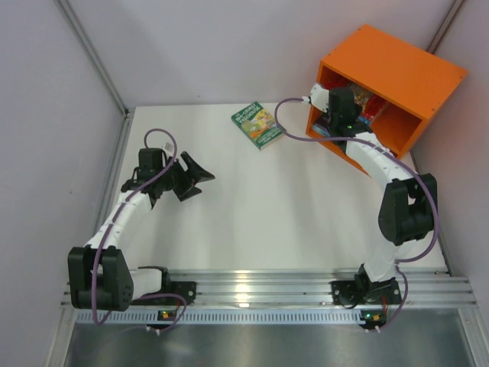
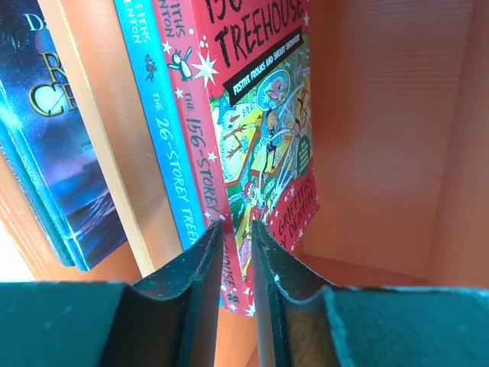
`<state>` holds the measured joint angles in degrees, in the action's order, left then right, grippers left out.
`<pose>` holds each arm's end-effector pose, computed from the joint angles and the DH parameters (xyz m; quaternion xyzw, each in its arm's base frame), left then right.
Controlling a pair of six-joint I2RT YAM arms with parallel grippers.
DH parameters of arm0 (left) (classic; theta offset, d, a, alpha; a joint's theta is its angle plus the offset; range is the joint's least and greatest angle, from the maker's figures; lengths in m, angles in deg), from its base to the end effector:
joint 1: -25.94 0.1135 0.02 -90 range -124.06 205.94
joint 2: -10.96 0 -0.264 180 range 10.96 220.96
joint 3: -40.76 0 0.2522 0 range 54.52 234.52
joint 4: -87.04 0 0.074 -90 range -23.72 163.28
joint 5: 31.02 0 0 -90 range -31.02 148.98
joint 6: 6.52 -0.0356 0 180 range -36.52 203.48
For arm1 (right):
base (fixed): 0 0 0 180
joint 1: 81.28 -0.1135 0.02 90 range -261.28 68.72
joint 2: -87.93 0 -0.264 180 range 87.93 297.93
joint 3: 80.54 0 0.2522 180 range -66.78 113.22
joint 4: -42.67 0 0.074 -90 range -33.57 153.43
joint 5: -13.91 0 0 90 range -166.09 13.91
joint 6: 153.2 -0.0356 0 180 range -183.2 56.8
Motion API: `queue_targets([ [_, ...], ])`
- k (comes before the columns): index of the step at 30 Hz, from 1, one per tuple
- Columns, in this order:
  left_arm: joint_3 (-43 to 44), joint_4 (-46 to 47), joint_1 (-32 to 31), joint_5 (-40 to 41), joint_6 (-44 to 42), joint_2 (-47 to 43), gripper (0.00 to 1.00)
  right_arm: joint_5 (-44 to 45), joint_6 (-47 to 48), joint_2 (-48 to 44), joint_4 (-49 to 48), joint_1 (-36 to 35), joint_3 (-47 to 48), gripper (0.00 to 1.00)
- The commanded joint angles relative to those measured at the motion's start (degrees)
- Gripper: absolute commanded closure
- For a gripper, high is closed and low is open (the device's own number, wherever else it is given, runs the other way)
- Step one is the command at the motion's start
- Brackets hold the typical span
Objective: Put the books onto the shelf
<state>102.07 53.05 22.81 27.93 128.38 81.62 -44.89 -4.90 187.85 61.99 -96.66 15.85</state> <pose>0.2560 -0.0324 0.2499 -0.2164 0.8644 -0.3798 0.2485 0.4035 0.0919 0.3175 -0.3621 0.7314 -0.4034 0.4138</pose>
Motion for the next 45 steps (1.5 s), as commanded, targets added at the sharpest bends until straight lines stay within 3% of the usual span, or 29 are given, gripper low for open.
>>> queue_targets([
  [1,-0.26,2.47,0.15,-0.15,-0.08,-0.52,0.19,-0.61,-0.74,0.19,-2.31,-0.36,3.5,0.79],
  [15,-0.35,2.56,0.15,-0.15,0.01,-0.6,0.19,0.0,-0.65,0.1,-2.05,-0.97,5.09,0.79],
  [23,-0.35,3.18,0.24,-0.42,0.01,-1.74,0.19,3.86,-1.61,-7.27,-3.72,-8.52,-0.54,0.76],
  [27,-0.26,3.09,0.24,-0.07,-0.34,-3.24,0.19,2.03,-13.62,-8.08,3.21,-14.84,3.57,0.69],
  [28,-0.26,3.09,0.24,0.02,-0.43,-3.59,0.19,-0.5,-20.35,-7.46,7.32,-17.29,6.64,0.65],
  [29,-0.26,3.18,0.24,0.02,-0.52,-4.29,0.19,-1.22,-23.73,-5.72,8.49,-18.28,7.8,0.58],
  [33,0.0,2.21,0.24,2.65,-0.35,-6.4,0.2,-7.89,-39.89,0.7,10.34,-20.13,12.55,0.45],
  [38,0.88,0.64,0.24,3.18,-0.87,-7.37,0.2,-8.79,-47.4,14.3,12.37,-20.4,23.7,0.31],
  [45,-1.22,1.76,0.24,6.44,-0.09,-8.6,0.2,-8.96,-51.07,28.3,8.68,-20.83,35.3,0.27],
])
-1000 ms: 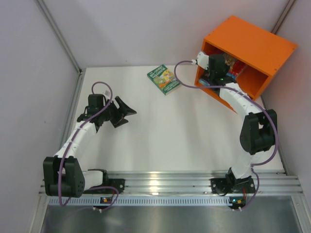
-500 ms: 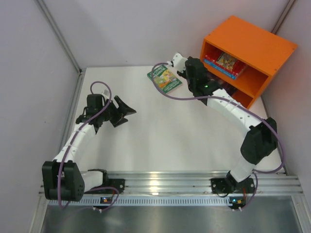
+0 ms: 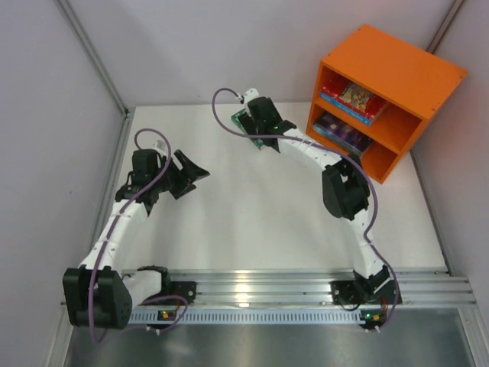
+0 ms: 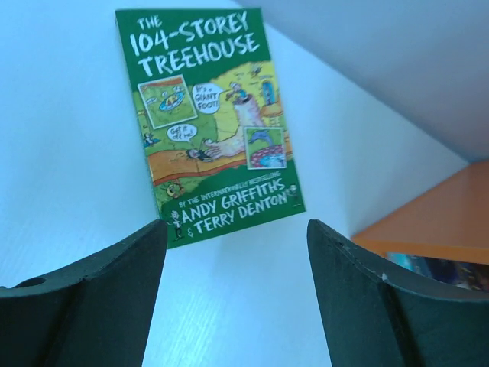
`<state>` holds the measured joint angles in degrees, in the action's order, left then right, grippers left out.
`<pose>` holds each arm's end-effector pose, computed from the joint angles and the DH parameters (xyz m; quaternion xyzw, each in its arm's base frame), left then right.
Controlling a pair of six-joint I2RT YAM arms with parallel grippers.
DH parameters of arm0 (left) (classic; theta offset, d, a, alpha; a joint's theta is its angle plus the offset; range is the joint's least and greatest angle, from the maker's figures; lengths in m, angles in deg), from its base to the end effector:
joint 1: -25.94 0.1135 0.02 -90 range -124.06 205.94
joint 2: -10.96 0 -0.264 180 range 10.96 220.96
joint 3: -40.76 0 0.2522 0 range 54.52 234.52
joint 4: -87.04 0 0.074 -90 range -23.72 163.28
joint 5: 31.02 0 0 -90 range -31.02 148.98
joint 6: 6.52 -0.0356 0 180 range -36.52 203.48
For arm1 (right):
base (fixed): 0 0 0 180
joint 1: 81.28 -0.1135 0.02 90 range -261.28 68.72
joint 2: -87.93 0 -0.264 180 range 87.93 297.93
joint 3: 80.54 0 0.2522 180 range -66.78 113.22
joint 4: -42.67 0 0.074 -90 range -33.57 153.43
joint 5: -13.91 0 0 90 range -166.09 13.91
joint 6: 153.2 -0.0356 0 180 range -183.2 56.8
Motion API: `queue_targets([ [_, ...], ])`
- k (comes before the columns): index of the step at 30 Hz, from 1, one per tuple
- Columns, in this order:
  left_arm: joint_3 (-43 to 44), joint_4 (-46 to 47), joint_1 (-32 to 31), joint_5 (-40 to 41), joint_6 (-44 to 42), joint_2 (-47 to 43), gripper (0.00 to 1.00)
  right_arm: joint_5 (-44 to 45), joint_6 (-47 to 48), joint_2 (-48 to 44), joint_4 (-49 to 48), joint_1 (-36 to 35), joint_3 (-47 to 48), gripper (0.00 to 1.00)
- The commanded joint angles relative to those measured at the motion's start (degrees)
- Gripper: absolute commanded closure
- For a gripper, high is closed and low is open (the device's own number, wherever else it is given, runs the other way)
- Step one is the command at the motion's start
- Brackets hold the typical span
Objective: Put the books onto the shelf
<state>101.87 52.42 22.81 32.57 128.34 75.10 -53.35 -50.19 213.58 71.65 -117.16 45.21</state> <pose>0.2393 -0.0289 0.2731 -0.2170 0.8523 -0.3619 0.3090 0.4291 0.2934 0.2769 -0.2581 0.8100 -0.0676 0.5222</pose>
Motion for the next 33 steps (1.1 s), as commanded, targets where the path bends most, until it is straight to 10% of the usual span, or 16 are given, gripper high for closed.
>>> queue_targets([
  [1,-1.56,3.1,0.24,1.98,0.92,-2.26,0.21,-0.77,-6.5,4.68,-1.25,-0.25,6.66,0.26],
  [18,-0.6,3.11,0.24,6.2,0.14,1.25,0.22,-13.33,-0.54,14.8,1.29,0.11,7.28,0.07],
  [33,2.39,1.53,0.24,9.98,-2.14,3.54,0.22,-32.41,-8.97,9.54,4.73,-2.61,-2.72,0.17],
])
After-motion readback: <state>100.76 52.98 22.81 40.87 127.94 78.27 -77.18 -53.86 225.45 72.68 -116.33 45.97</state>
